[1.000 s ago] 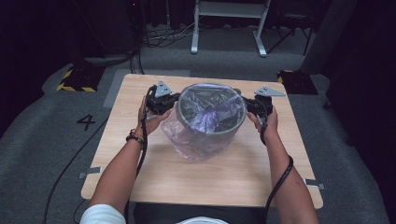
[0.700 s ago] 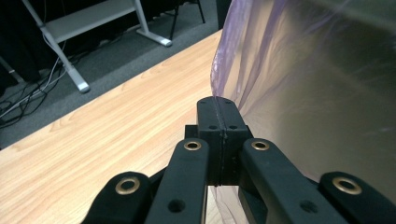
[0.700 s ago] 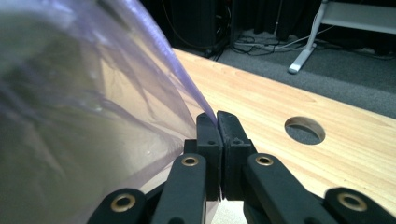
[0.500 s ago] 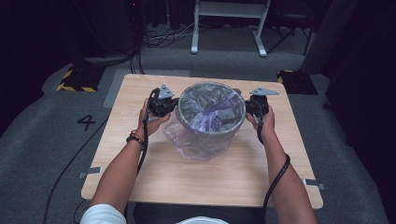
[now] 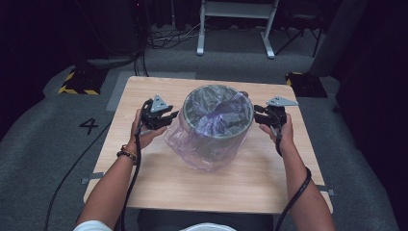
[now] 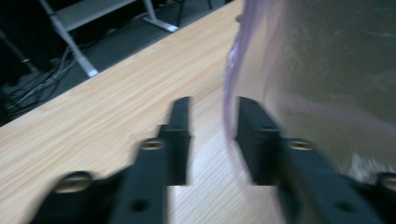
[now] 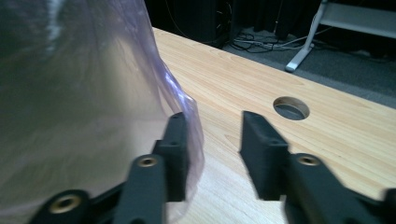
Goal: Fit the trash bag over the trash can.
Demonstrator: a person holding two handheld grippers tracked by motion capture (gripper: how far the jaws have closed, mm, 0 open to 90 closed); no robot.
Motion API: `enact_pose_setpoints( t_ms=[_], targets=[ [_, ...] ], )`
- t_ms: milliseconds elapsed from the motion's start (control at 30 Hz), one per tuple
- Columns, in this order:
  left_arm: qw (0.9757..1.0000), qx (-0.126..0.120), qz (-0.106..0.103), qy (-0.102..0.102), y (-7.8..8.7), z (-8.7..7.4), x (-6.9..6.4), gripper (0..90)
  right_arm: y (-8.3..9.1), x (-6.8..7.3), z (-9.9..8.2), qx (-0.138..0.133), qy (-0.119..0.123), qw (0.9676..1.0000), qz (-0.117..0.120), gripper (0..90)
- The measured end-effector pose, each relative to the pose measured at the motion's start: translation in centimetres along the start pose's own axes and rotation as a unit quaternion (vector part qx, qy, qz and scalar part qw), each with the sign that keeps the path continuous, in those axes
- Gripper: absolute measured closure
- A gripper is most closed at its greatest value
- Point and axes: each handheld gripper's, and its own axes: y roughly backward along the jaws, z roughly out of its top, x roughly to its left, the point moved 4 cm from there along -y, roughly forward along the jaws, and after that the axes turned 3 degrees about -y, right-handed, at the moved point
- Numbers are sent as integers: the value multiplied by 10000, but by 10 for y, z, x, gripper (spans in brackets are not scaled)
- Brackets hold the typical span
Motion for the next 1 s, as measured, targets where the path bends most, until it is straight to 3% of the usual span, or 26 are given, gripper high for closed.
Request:
enact_pose_setpoints(
  t_ms=[67, 167, 233, 267, 367, 467, 567, 600, 633, 667, 767, 800, 900, 933, 1000],
  targets=[
    [10000, -35, 3, 88, 10, -2, 2, 466, 8, -1, 1, -28, 20, 10000, -14, 508],
    [9989, -238, -363, 171, 26, -4, 0, 420, 21, -1, 2, -93, 111, 9999, 24, 457],
    [9967, -330, -730, 163, 36, -4, -4, 371, 29, 0, 2, -73, 195, 9998, 53, 424],
    [9964, -379, -750, 113, 40, -5, -7, 367, 33, 1, 2, -72, 242, 9996, 88, 414],
    [9919, -453, -1185, -62, 53, -7, -22, 337, 43, 5, 1, -87, 384, 9991, 143, 372],
    [9877, -402, -1485, -280, 61, -10, -39, 274, 51, 16, -4, -45, 600, 9975, 374, 333],
    [9838, -331, -1719, -396, 61, -13, -54, 222, 60, 33, -10, 9, 894, 9940, 630, 305],
    [9826, -297, -1781, -425, 59, -14, -59, 221, 64, 46, -12, 5, 1083, 9906, 836, 291],
    [9816, -244, -1829, -483, 56, -16, -64, 216, 67, 56, -14, -32, 1155, 9887, 951, 289],
    [9825, -186, -1776, -536, 53, -18, -67, 216, 67, 56, -14, -32, 1155, 9887, 951, 289],
    [9821, -78, -1795, -568, 44, -22, -74, 226, 67, 78, -21, -73, 1225, 9851, 1202, 285],
    [9831, -58, -1737, -583, 41, -22, -76, 261, 66, 84, -24, -46, 1288, 9844, 1201, 285],
    [9847, 14, -1597, -704, 35, -24, -79, 418, 61, 95, -30, -69, 1216, 9852, 1208, 296],
    [9859, 119, -1452, -824, 32, -25, -80, 473, 60, 96, -32, -112, 1174, 9866, 1127, 327],
    [9843, 230, -1462, -963, 28, -26, -83, 585, 57, 97, -36, -130, 1026, 9890, 1055, 411]
  ],
)
